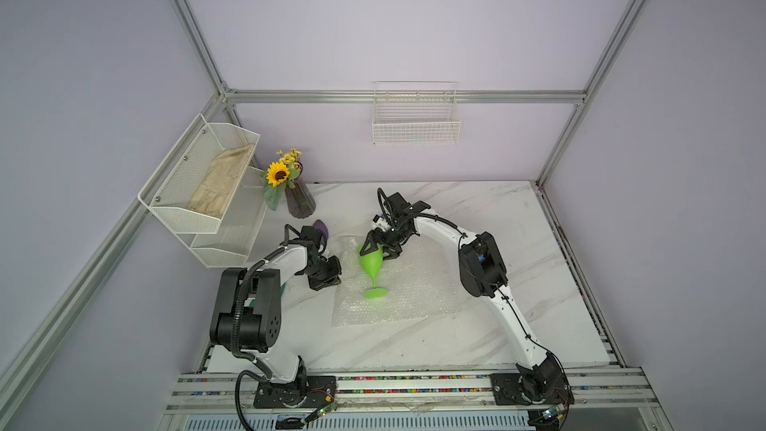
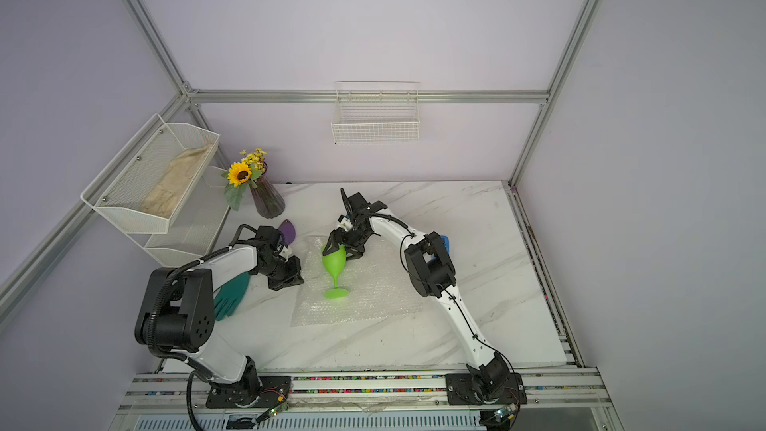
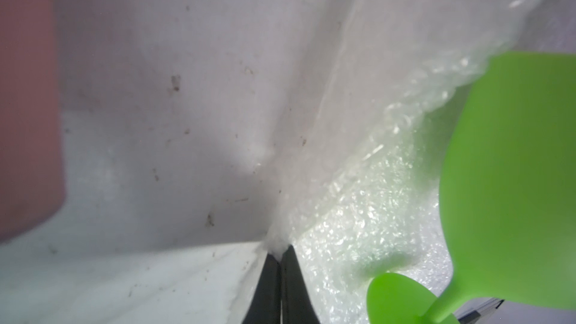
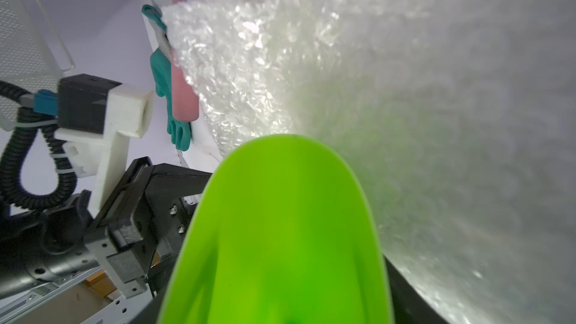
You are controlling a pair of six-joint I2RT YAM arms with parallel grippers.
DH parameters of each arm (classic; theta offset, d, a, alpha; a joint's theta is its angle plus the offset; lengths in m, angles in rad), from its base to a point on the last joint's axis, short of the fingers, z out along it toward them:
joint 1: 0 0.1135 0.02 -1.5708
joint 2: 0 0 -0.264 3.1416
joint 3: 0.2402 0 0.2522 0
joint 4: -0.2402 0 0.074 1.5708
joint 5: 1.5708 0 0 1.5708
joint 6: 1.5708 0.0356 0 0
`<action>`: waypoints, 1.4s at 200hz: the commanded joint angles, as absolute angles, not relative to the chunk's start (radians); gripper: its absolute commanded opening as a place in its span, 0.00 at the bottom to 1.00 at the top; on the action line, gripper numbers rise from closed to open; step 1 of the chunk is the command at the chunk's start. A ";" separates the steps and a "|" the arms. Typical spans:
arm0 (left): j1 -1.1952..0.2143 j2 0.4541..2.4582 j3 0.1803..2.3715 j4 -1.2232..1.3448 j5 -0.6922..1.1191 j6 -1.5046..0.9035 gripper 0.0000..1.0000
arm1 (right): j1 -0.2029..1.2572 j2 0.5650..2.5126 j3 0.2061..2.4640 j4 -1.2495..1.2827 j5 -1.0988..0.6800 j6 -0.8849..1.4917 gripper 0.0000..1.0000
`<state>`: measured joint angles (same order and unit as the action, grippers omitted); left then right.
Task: Wrap wine glasses in bubble wrap
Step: Adjust the bubble wrap at the center of the board.
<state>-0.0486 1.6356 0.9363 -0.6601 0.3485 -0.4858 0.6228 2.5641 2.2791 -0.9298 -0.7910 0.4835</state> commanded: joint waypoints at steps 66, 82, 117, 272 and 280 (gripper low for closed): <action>-0.038 1.535 0.995 -0.680 0.389 -0.480 0.00 | 0.629 2.463 2.245 -1.006 -0.520 0.449 0.81; -0.038 1.525 0.996 -0.686 0.385 -0.480 0.00 | 0.629 2.438 2.220 -1.003 -0.502 0.451 0.88; -0.039 1.505 1.015 -0.708 0.368 -0.480 0.00 | 0.629 2.394 2.159 -0.981 -0.485 0.454 0.83; -0.039 1.489 1.053 -0.731 0.340 -0.507 0.00 | 0.630 2.089 1.663 -0.543 -0.559 0.757 0.68; -0.040 1.482 1.055 -0.730 0.338 -0.509 0.00 | 0.630 2.092 1.645 -0.529 -0.558 0.760 0.67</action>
